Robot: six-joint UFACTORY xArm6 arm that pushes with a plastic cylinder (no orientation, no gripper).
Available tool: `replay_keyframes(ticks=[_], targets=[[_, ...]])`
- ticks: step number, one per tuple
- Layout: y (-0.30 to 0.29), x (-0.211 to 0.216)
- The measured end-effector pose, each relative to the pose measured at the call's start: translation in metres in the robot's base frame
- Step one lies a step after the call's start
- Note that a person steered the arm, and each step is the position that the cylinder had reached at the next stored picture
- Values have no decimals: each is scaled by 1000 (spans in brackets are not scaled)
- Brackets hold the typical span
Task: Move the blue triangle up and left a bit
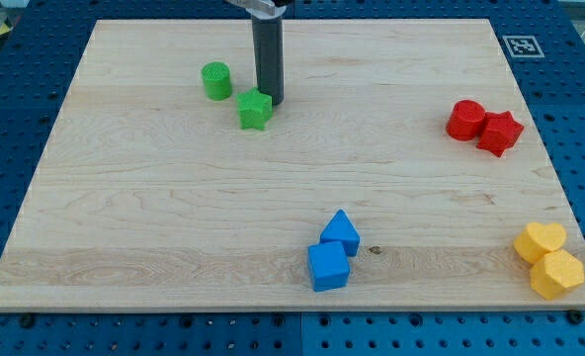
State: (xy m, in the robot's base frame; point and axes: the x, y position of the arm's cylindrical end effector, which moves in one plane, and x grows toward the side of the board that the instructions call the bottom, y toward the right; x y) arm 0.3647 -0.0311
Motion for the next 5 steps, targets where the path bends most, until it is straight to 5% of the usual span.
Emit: replay_keyframes(ticks=[3,5], targets=[[26,7],[93,38]])
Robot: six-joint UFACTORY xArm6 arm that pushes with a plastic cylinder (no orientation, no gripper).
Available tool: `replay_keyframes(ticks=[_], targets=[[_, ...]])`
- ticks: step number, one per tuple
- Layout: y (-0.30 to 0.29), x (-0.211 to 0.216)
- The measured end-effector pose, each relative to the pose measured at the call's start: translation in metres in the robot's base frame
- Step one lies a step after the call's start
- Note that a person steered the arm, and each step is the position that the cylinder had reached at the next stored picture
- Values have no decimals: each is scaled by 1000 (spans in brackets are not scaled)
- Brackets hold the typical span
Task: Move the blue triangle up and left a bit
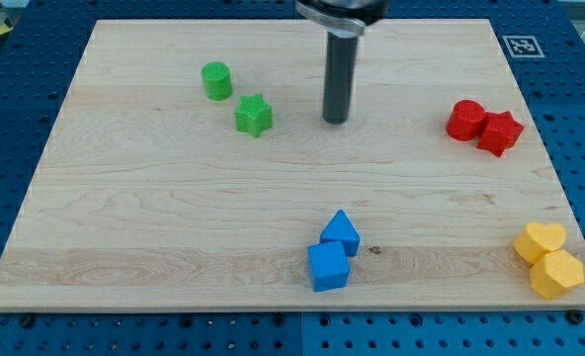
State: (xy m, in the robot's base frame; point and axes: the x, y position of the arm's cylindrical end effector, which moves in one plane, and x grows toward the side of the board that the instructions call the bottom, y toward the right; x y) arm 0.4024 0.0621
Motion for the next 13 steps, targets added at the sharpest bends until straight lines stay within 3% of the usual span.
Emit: replay_keyframes(ticks=[4,5,8,13], targets=[[54,203],[52,216],[11,200],[-31,102]])
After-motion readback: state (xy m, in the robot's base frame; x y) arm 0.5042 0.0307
